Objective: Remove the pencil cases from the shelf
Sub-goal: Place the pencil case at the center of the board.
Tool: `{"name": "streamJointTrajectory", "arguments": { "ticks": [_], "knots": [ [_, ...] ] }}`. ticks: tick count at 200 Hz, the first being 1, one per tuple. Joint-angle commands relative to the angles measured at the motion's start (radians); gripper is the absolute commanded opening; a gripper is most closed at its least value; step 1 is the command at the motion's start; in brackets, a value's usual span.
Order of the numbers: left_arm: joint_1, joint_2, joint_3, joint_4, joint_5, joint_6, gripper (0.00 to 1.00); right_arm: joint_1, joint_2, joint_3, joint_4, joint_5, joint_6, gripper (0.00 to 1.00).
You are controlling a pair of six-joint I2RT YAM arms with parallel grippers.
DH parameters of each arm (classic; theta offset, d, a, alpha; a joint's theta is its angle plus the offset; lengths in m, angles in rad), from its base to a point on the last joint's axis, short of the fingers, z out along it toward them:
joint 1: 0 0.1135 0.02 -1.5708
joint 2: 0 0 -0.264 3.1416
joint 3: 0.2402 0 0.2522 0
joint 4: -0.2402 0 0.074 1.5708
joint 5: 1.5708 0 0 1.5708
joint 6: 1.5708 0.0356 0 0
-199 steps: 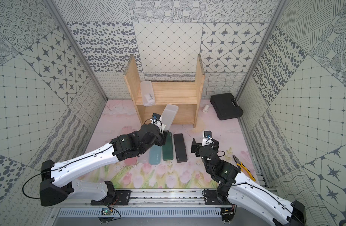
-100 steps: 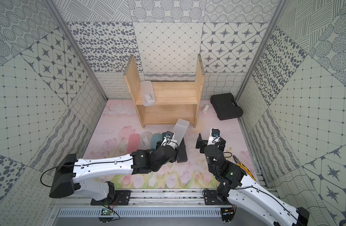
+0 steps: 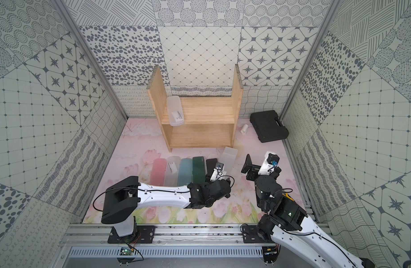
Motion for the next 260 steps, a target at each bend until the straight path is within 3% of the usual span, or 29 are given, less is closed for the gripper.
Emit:
{"name": "streamJointTrajectory", "arguments": {
  "ticks": [1,56,97,155,219,260],
  "knots": [
    [-0.021,0.099,0.069,0.115,-0.094,-0.113,0.69,-0.003,-0.022,0.016,0.005,0.032,0.007,0.98],
    [-0.036,0.285,0.246,0.033,-0.091,-0.197,0.69,-0.003,-0.025,0.008,0.005,0.039,0.009,0.98],
    [-0.038,0.351,0.276,0.007,-0.155,-0.246,0.68,-0.006,-0.043,-0.005,0.005,0.049,0.008,0.98],
    [-0.042,0.432,0.344,-0.045,-0.133,-0.274,0.69,-0.013,-0.047,-0.010,0.004,0.045,0.007,0.98],
    [-0.042,0.464,0.383,-0.085,-0.095,-0.286,0.85,-0.016,-0.051,-0.010,0.005,0.034,0.007,0.98],
    [-0.043,0.424,0.392,-0.073,-0.056,-0.231,0.91,-0.015,-0.055,-0.002,0.004,0.029,-0.002,0.98]
  ]
}}
